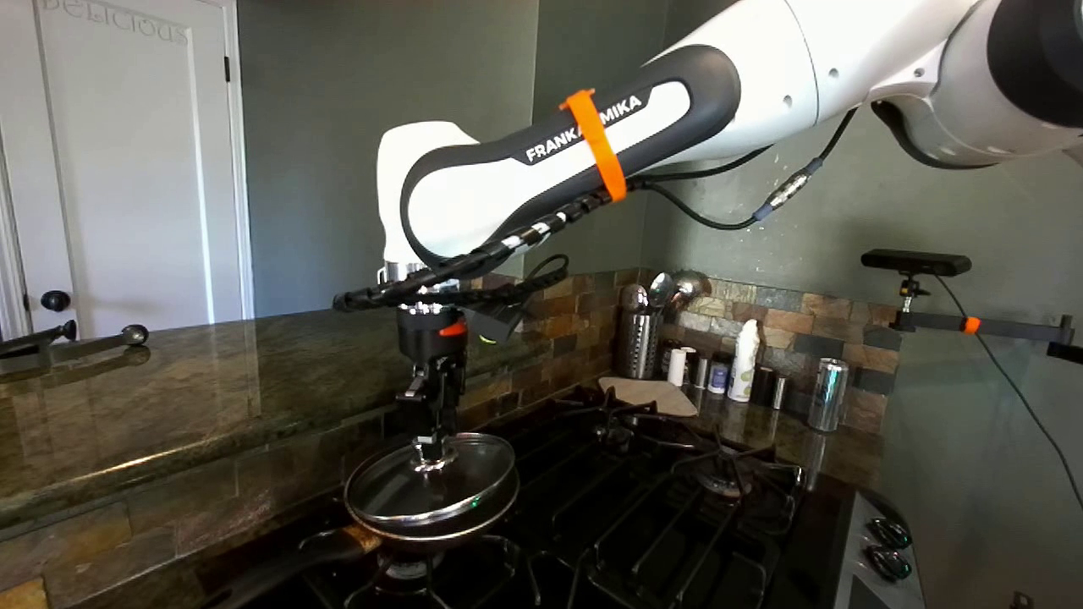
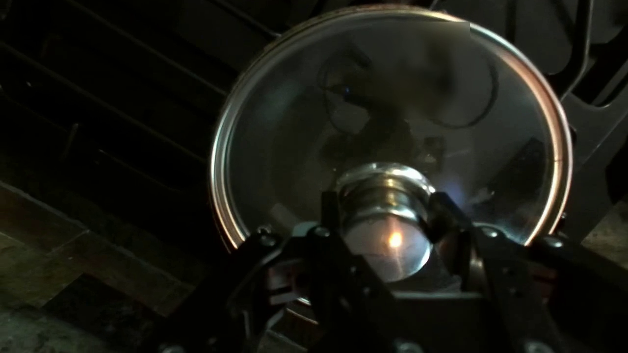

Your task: Put the glass lid on the pan.

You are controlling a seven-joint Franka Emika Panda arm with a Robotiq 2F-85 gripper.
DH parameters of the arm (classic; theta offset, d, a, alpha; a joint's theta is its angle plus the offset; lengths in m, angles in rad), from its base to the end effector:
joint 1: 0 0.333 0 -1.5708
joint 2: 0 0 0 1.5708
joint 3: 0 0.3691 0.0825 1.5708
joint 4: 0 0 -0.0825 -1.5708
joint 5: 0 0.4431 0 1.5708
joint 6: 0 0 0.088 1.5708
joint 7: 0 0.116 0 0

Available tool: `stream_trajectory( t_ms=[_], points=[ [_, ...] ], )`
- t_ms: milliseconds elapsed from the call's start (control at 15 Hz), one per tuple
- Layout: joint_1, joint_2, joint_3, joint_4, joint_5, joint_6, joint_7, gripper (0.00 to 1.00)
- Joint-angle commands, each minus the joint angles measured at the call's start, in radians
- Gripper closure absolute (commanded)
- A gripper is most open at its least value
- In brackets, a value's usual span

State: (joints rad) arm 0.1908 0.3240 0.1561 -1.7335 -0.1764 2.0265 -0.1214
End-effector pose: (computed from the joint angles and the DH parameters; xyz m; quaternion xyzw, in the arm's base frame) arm 0.6751 0.2219 0.4065 0.9622 0.2667 -0.0067 0.0549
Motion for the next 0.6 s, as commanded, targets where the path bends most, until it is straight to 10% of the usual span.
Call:
stream_trajectory(
  t_ms=[0, 533],
  points=[
    [-0.001, -0.048, -0.003, -0.048, -0.003, 0.048, 0.016, 0.77],
    [0.001, -0.063, 0.001, -0.062, -0.005, 0.054, 0.010, 0.77]
  ],
)
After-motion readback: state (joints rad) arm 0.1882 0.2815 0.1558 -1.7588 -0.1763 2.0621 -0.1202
